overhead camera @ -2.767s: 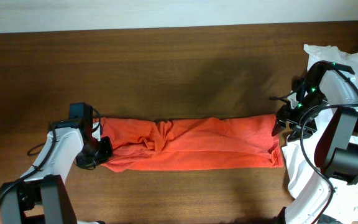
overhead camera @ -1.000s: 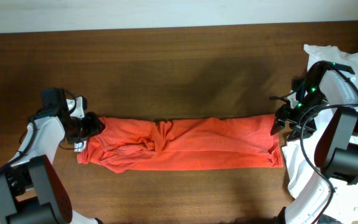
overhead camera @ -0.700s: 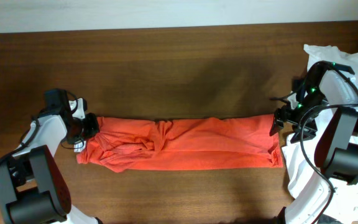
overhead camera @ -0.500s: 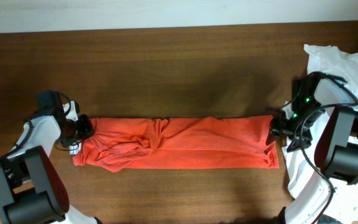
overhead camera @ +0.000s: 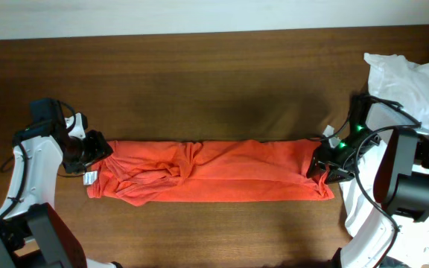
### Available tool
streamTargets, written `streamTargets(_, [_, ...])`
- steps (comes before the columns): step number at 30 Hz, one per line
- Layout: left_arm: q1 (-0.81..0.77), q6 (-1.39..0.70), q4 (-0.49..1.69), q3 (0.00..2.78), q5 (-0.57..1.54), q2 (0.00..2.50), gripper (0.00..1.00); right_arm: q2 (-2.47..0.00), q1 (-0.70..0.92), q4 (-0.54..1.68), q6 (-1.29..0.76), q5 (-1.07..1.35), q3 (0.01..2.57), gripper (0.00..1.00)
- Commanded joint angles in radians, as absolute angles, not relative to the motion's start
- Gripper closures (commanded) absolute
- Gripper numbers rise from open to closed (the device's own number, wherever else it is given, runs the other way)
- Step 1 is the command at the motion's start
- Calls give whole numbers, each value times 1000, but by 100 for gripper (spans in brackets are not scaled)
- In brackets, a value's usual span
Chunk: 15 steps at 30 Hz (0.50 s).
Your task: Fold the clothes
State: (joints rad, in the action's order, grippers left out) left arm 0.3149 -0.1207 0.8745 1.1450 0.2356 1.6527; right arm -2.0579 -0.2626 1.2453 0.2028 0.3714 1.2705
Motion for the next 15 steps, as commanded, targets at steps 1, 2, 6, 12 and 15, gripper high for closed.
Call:
streamTargets(1, [319, -119, 875, 1159, 247, 1636, 42, -2065, -263, 1224, 121, 224, 1308, 43])
streamTargets(2, [319, -119, 876, 1159, 247, 1636, 42, -2065, -264, 1219, 122, 229, 1313, 44])
streamTargets(6, [319, -119, 877, 1159, 247, 1636, 39, -2065, -230, 1206, 184, 319, 1312, 53])
streamTargets(12, [319, -119, 877, 1159, 247, 1636, 38, -2065, -138, 1171, 179, 316, 1312, 93])
streamTargets(15, [319, -119, 880, 1159, 247, 1636, 38, -2065, -155, 1199, 41, 128, 1331, 96])
